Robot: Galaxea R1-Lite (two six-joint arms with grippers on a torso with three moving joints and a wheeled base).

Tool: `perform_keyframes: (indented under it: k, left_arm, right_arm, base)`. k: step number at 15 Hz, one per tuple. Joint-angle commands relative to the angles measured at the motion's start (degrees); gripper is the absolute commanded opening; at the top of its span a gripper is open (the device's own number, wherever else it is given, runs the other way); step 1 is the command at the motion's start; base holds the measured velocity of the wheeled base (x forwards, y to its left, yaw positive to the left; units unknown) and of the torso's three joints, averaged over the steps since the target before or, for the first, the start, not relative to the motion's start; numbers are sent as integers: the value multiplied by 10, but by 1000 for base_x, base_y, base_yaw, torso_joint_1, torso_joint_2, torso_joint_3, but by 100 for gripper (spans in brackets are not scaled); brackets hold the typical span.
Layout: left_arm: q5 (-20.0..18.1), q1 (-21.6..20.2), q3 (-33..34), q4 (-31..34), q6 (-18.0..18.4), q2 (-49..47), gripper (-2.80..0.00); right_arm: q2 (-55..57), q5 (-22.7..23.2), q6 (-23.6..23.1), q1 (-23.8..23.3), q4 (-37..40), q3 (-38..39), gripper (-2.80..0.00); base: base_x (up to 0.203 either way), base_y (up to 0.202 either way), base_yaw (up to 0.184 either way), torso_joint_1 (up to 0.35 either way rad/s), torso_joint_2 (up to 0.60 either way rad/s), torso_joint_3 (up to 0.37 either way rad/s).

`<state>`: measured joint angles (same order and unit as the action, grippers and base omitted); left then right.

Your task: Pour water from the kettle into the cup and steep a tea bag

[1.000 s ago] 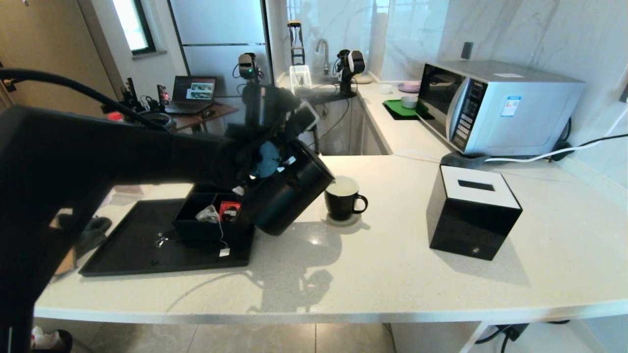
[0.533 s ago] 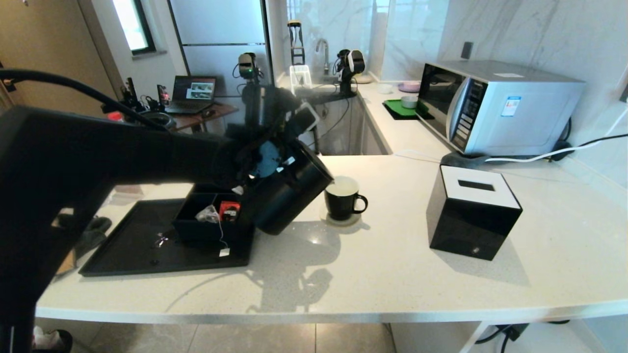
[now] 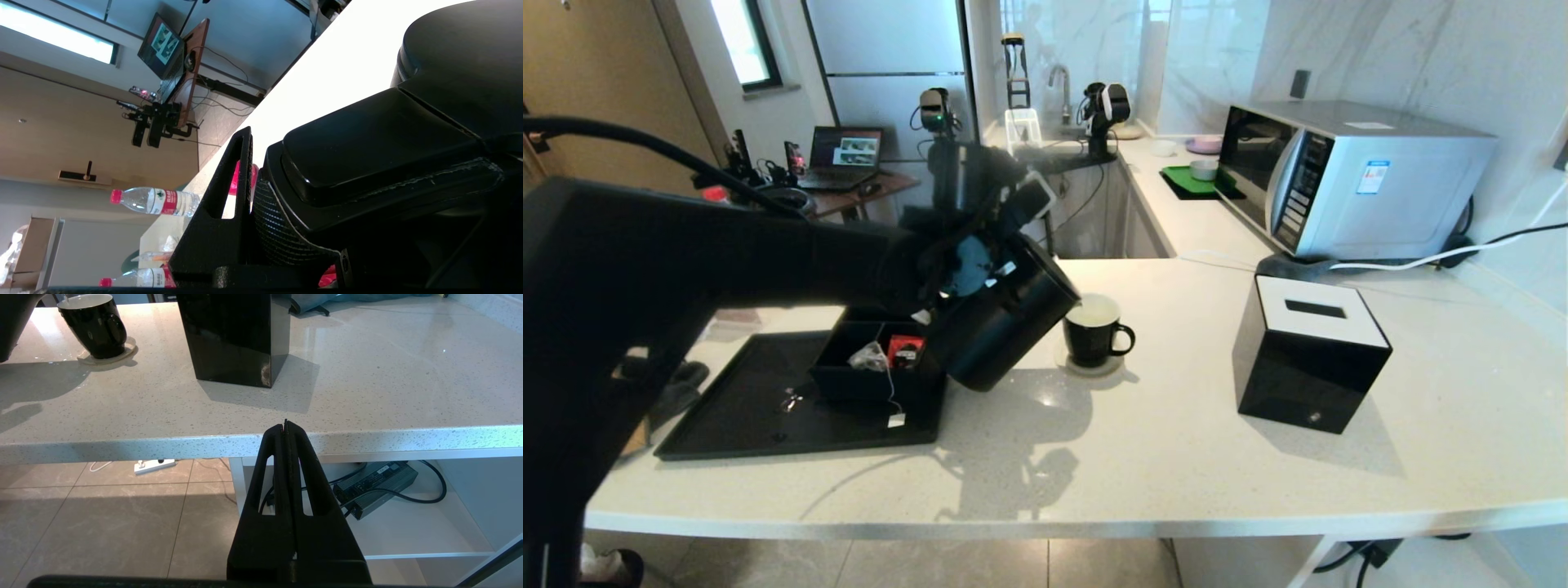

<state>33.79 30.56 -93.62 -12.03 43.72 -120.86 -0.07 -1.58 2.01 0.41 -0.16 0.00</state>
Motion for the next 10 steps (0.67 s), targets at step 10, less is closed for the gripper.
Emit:
perform_keyframes:
  k: [10]
  left_arm:
    - [2,3,-2,-1,5,-5,-280]
  right_arm:
    - [1,0,0,0,0,0,-280]
  base:
    - [0,0,0,0,0,0]
